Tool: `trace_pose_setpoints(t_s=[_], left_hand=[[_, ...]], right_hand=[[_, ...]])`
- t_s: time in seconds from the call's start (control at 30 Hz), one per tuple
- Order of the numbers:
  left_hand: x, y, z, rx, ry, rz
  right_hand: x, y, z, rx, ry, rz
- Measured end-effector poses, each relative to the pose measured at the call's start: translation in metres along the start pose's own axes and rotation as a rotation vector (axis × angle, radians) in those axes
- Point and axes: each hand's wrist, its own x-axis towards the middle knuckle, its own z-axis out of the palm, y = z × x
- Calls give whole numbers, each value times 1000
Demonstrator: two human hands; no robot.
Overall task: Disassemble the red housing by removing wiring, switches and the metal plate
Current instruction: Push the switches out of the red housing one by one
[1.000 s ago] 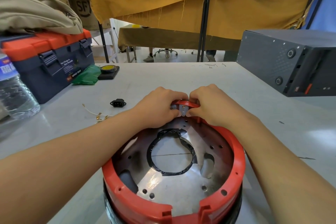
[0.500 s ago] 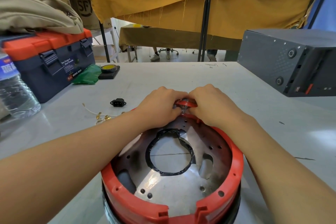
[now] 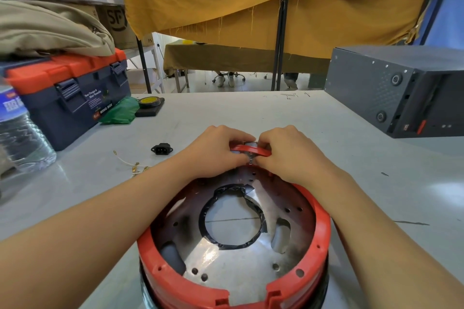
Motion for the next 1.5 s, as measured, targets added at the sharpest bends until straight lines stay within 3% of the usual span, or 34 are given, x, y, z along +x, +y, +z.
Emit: trace_pose_setpoints(t_s=[0.2,0.37,0.6,0.9,1.0,1.1,1.27,1.5], left_hand=[[4,-3,-1,-107,32,-73],[4,-8,-2,-349,142,-164],[8,-12,-2,-351,267,-211],[4,-23,-26,-477,364,-218],[2,-44,-42,-403,405,-315],[-2,-65,-47,-302,349,-375],[-4,-89,-36,-60,205,-355],[0,-105,-18,195,179,-341]], right_hand=[[-2,0,-1,83,-6,3],[-1,0,0,152,-16,-29],[-3,2,1,220,-8,-101],[1,5,3,116,-26,-72],[1,5,4,104,-32,-77],[0,5,4,93,-27,-88],[2,4,5,60,-21,-104],[2,3,4,62,-20,-102]])
